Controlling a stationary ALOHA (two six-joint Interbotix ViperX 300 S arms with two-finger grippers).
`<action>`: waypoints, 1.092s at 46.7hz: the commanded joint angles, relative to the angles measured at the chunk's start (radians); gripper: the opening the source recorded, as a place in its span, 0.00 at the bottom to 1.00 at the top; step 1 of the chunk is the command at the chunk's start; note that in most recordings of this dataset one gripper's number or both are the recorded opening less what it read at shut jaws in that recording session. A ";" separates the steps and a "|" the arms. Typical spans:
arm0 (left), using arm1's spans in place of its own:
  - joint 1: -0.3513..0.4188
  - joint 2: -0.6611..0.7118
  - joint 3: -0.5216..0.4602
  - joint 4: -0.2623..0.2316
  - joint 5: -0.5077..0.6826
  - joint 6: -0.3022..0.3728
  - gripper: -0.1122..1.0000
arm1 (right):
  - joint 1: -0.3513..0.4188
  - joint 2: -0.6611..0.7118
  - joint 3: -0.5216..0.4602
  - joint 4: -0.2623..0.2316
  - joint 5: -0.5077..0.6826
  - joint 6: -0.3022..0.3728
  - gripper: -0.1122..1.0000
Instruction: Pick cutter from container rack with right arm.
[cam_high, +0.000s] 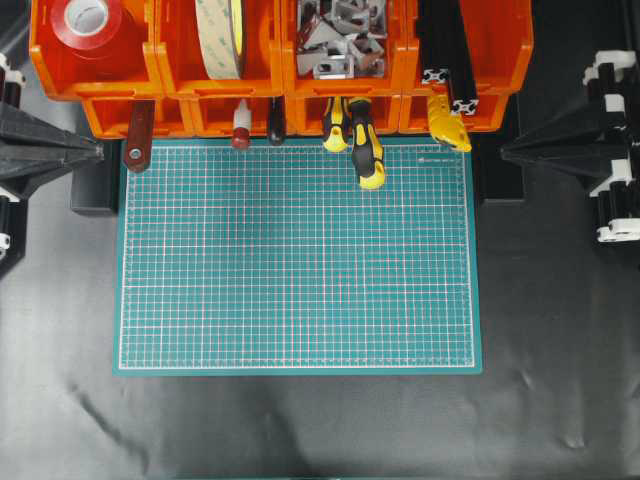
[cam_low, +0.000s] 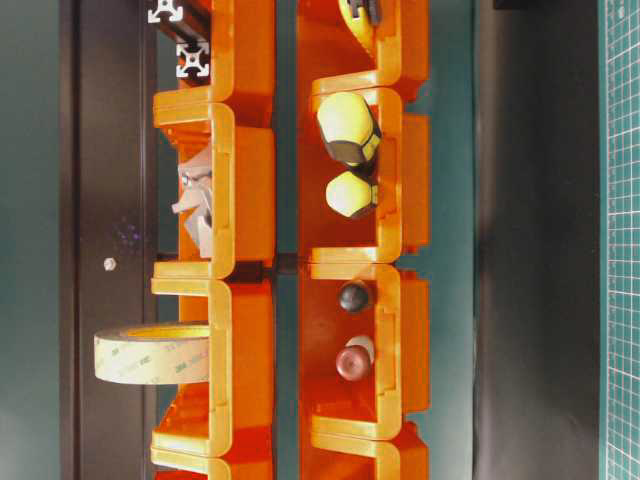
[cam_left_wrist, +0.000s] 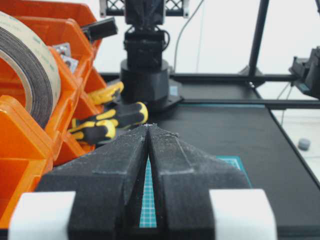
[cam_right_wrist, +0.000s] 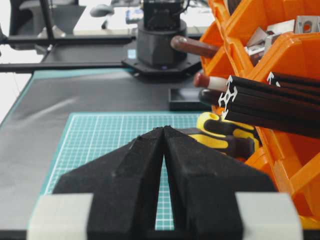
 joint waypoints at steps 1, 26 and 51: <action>0.003 0.012 -0.038 0.029 0.012 -0.021 0.15 | 0.003 0.015 -0.021 0.006 -0.003 -0.003 0.12; -0.012 0.011 -0.160 0.031 0.204 -0.106 0.10 | 0.167 0.152 -0.397 -0.043 0.681 -0.015 0.11; -0.078 0.057 -0.169 0.031 0.206 -0.109 0.10 | 0.446 0.446 -0.584 -0.762 1.221 0.474 0.11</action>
